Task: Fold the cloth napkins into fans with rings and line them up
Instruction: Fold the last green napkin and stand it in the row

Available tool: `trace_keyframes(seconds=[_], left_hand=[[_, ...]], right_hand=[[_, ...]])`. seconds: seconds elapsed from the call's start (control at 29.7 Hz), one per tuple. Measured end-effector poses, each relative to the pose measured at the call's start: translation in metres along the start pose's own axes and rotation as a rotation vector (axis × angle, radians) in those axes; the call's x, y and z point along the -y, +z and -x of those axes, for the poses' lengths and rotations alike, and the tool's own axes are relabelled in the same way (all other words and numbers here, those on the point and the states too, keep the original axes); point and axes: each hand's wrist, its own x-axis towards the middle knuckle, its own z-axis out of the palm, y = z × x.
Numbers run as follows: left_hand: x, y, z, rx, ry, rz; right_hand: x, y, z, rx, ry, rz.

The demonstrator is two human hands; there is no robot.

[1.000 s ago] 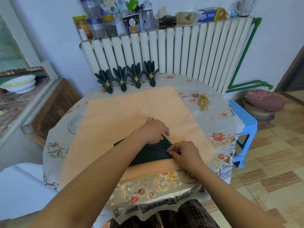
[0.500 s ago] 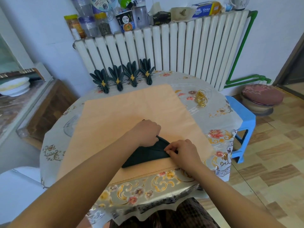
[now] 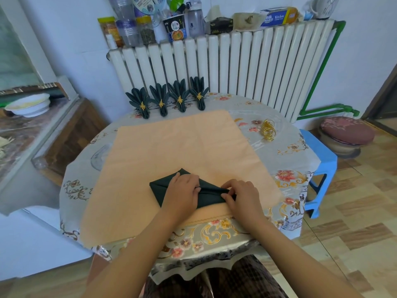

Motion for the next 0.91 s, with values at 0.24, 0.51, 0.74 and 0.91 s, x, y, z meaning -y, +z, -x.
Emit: trace_keyframes(seconds=[0.24,0.51,0.74,0.91], left_hand=[[0.003,0.006,-0.001,-0.106,0.027,-0.014],[-0.002,0.005,-0.002,-0.203,0.101,-0.124],[0.02,-0.002,0.005,0.043,0.007,0.102],[0.025,-0.006,0.005,0.099,-0.075,0.288]], right_hand=[[-0.005,0.01,0.002,-0.171,-0.198,0.063],[-0.003,0.001,-0.001,-0.075,-0.401,0.302],[-0.004,-0.004,0.003,0.006,-0.399,0.349],[-0.004,-0.007,0.004,0.031,-0.424,0.344]])
